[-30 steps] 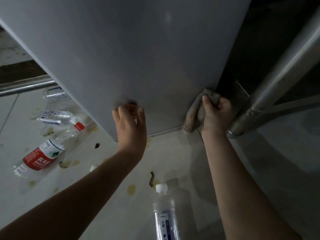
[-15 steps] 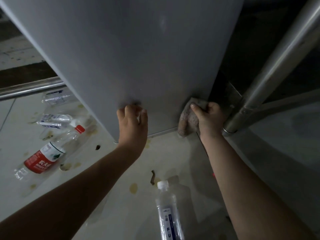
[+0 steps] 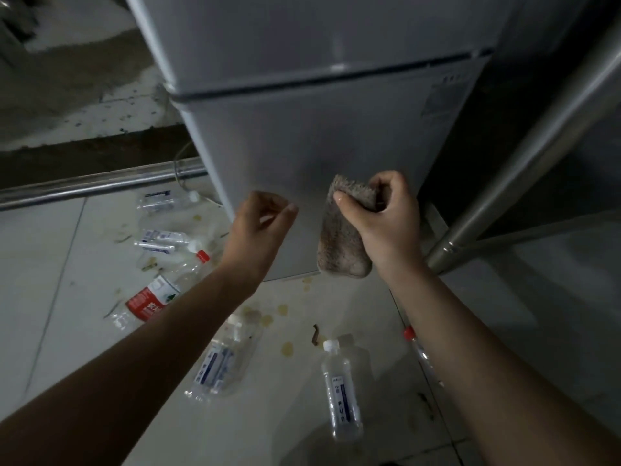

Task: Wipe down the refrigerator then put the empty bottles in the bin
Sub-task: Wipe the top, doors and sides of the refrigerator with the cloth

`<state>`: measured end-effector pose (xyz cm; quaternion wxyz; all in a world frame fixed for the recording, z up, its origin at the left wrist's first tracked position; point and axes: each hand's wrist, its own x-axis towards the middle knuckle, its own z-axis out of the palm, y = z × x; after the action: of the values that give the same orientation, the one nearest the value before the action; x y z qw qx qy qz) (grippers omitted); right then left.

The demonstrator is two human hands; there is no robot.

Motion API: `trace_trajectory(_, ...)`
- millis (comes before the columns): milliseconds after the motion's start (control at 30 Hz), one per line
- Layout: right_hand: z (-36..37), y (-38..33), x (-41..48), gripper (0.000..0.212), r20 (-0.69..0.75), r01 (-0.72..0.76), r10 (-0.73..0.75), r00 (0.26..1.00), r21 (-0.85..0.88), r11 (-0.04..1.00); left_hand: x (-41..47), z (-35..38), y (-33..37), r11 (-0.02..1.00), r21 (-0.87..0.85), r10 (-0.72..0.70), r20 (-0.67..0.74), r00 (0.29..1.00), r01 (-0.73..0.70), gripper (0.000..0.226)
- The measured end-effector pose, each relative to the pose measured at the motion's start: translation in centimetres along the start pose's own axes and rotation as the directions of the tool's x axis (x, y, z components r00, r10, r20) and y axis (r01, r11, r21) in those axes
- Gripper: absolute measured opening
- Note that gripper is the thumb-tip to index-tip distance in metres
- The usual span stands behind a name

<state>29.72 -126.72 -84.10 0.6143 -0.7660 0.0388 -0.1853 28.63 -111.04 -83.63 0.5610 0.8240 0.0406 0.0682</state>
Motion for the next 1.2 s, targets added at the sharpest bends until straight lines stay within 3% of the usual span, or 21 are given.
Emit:
trace_trajectory(300, -2.5, -19.7, 0.5, 0.021, 0.238, -0.12, 0.113, 0.965, 0.015, 0.993, -3.1, -10.3, 15.8, 0.979, -0.119, -0.171, -0.056, 0.984, 0.164, 0.008)
trace_trajectory(633, -7.9, -44.5, 0.0, 0.018, 0.355, -0.098, 0.115, 0.928, -0.064, 0.993, -8.4, -20.5, 39.3, 0.969, -0.17, -0.193, -0.073, 0.978, 0.178, 0.01)
trace_trajectory(867, -8.9, -59.5, -2.5, 0.019, 0.307, 0.062, -0.041, 0.951, -0.057, 0.996, -12.5, -29.3, 50.4, 0.969, -0.237, -0.093, -0.071, 0.993, 0.074, 0.008)
trace_trajectory(1067, -7.4, -67.1, -7.0, 0.028, 0.202, 0.164, -0.115, 0.973, -0.246, 0.955, -15.9, -38.1, 53.0, 0.951, -0.304, -0.042, 0.027, 0.999, 0.048, 0.018)
trace_trajectory(1200, -6.4, -71.1, -9.0, 0.027, 0.143, 0.2, -0.162, 0.976, -0.311, 0.929, -16.6, -43.4, 54.0, 0.942, -0.337, 0.024, 0.058, 0.998, -0.003, 0.012)
